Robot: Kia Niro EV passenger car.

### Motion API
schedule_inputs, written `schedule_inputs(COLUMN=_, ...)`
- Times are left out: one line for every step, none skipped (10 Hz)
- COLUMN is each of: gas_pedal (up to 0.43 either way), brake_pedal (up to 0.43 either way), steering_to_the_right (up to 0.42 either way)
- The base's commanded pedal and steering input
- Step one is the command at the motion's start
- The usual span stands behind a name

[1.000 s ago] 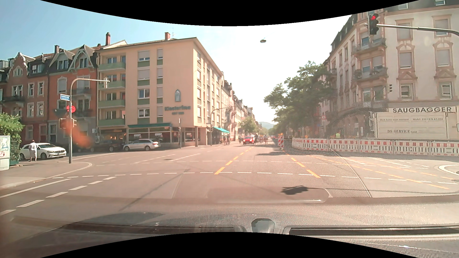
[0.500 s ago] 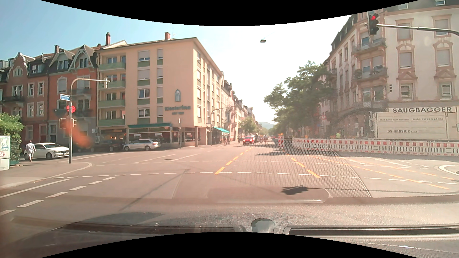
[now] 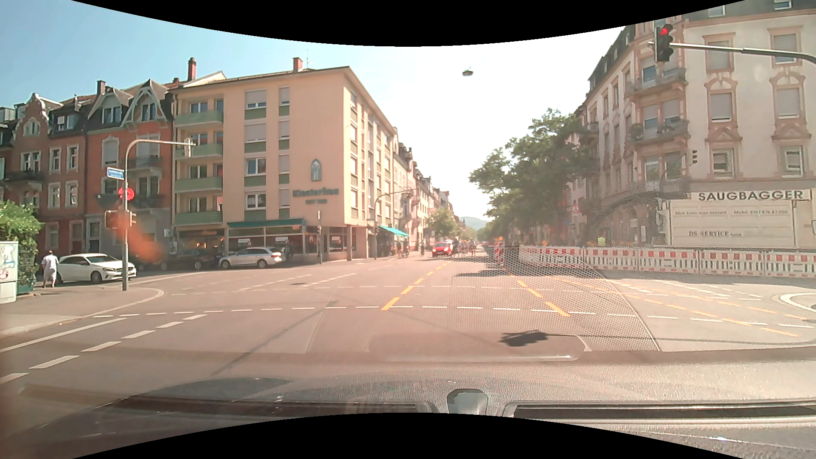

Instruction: Follow the waypoints while adhering to traffic rules and regulations

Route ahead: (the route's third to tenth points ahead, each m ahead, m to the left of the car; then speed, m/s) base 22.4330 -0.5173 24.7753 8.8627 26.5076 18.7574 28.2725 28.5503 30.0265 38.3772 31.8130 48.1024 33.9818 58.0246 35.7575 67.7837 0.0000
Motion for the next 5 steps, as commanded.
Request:
schedule_inputs(gas_pedal=0.000, brake_pedal=0.244, steering_to_the_right=0.017)
schedule_inputs(gas_pedal=0.000, brake_pedal=0.238, steering_to_the_right=0.017)
schedule_inputs(gas_pedal=0.000, brake_pedal=0.238, steering_to_the_right=0.017)
schedule_inputs(gas_pedal=0.000, brake_pedal=0.244, steering_to_the_right=0.017)
schedule_inputs(gas_pedal=0.000, brake_pedal=0.244, steering_to_the_right=0.017)
